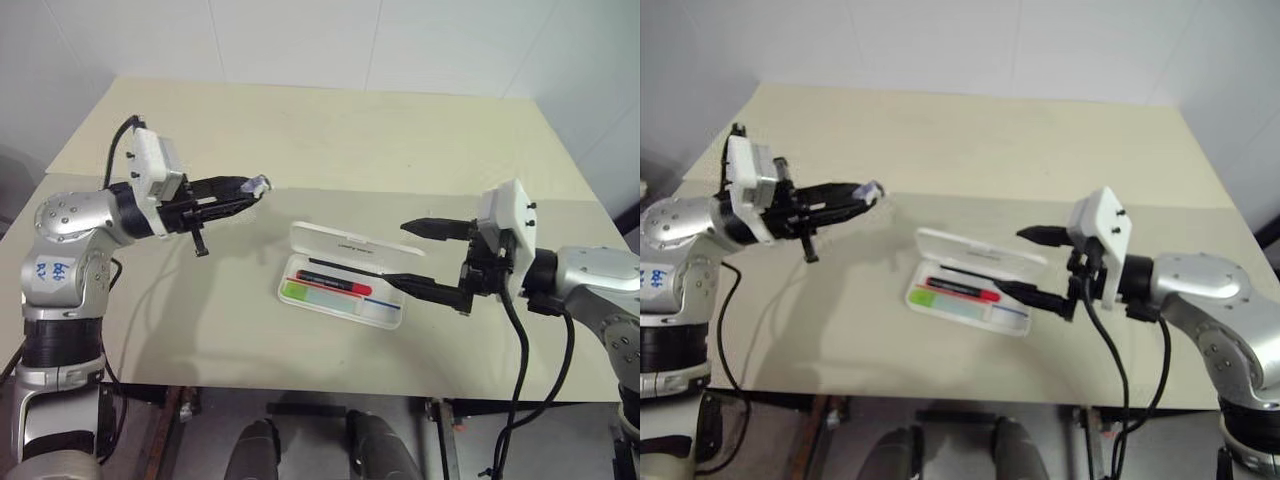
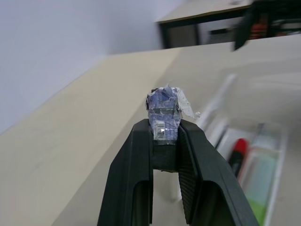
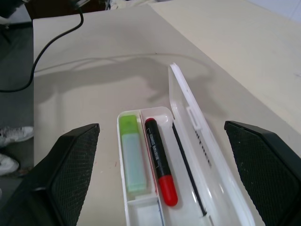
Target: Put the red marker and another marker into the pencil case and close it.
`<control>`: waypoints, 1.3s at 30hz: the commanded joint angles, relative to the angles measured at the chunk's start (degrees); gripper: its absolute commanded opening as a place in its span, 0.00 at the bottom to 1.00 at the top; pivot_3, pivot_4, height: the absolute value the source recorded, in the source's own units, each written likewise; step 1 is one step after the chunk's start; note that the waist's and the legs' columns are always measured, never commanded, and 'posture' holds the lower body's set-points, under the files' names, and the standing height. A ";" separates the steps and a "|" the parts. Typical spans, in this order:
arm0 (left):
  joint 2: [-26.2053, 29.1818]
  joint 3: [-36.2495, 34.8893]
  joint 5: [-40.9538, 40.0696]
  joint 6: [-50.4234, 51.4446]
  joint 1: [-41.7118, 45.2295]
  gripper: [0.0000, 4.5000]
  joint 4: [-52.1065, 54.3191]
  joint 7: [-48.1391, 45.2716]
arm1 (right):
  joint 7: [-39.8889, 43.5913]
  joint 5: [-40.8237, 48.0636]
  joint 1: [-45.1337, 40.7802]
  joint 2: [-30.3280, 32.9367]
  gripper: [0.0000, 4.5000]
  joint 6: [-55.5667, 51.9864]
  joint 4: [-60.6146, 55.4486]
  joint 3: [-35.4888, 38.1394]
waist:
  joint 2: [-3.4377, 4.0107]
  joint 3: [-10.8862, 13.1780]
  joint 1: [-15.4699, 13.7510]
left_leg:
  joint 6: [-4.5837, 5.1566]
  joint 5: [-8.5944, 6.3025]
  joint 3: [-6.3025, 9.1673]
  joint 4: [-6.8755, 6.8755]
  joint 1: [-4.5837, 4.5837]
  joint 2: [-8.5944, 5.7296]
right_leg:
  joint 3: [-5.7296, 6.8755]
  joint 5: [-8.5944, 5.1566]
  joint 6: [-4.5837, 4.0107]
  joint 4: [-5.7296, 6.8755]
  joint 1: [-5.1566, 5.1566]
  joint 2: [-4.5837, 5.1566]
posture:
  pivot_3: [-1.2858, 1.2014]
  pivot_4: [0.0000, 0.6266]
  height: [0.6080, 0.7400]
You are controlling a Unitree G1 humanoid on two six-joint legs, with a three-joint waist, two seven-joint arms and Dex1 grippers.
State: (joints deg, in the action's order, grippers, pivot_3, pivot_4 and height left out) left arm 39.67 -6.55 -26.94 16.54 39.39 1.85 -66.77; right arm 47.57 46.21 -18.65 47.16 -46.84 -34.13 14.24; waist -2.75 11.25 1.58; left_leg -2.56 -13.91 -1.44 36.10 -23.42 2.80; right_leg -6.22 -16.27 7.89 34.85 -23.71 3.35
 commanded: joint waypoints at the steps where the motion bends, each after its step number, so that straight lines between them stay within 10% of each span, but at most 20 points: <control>1: -2.95 3.26 -2.36 -1.62 3.08 0.08 1.59 -3.39 | 0.95 1.74 3.03 1.44 1.00 2.61 -3.42 5.25 | 0.00 0.00 -0.12 | 0.00 0.00 0.00 0.02 0.00 0.00 | 0.00 0.00 0.00 -0.01 0.01 0.00 | 0.52 0.24 1.00; 24: -16.82 21.66 6.09 -6.62 -1.76 0.08 -0.03 -5.21 | 9.37 7.55 36.58 -3.62 1.00 17.50 -13.26 24.45 | 0.01 -0.01 -0.02 | 0.05 0.02 0.11 0.22 0.18 -0.03 | -0.12 -0.14 0.09 0.09 0.29 -0.10 | 0.52 0.24 1.00; 39: -23.21 25.31 16.34 -19.31 1.05 0.08 -16.80 -2.97 | 19.98 0.46 46.01 -6.66 1.00 30.18 -3.21 24.70 | 0.02 -0.01 0.03 | 0.13 0.06 0.10 0.49 0.28 -0.07 | -0.19 -0.39 -0.39 -0.11 0.58 -0.09 | 0.52 0.24 1.00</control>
State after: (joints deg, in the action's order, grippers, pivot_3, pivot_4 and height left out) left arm 17.07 18.47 -11.78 -0.69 38.70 -14.57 -70.42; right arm 68.04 46.88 27.71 40.93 -18.36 -36.49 38.83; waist -2.73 11.24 1.61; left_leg -2.43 -13.85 -1.33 36.59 -23.14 2.74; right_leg -6.40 -16.66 7.50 34.74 -23.12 3.26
